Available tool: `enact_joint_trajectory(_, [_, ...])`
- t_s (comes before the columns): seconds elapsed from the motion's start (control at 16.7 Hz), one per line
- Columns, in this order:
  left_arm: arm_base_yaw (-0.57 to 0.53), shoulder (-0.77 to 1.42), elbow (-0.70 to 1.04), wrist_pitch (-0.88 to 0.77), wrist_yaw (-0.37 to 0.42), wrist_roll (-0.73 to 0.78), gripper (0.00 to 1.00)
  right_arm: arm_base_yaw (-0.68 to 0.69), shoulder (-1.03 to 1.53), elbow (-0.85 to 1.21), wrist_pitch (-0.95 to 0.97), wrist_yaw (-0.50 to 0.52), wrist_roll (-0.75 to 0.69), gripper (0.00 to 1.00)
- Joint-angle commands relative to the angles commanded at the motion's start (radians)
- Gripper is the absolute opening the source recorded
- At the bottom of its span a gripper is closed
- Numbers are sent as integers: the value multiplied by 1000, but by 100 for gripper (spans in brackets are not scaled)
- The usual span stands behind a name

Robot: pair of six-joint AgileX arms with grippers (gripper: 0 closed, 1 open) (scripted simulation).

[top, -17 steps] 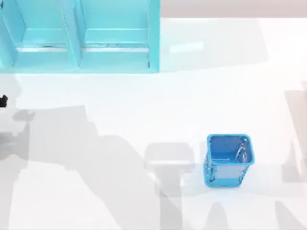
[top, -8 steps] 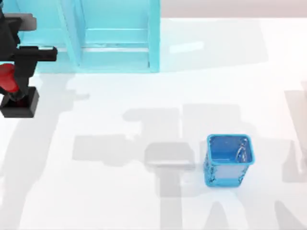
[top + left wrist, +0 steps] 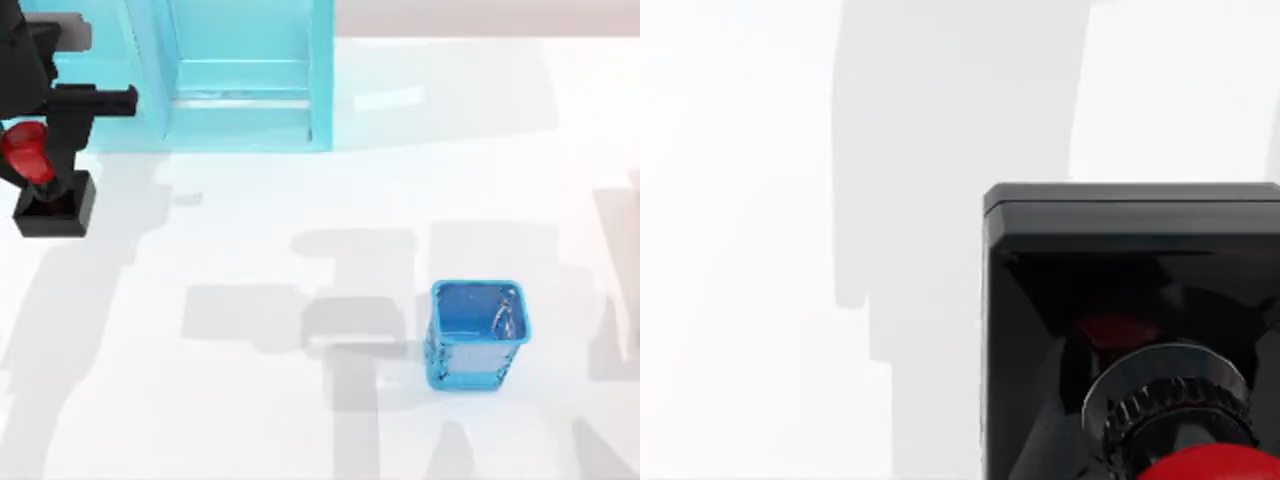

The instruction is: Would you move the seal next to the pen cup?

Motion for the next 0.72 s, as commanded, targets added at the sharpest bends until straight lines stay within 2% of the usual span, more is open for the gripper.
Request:
enact_joint_trajectory(0.18, [-98, 59, 50, 2, -1, -96, 0, 0, 0, 0, 0, 0, 0, 100])
enact_joint_trajectory(0.54, [-485, 225, 180, 31, 2, -480, 0, 0, 0, 0, 0, 0, 0, 100])
enact_joint_trajectory(0.72, [-625, 283, 227, 53, 2, -621, 0, 0, 0, 0, 0, 0, 0, 100])
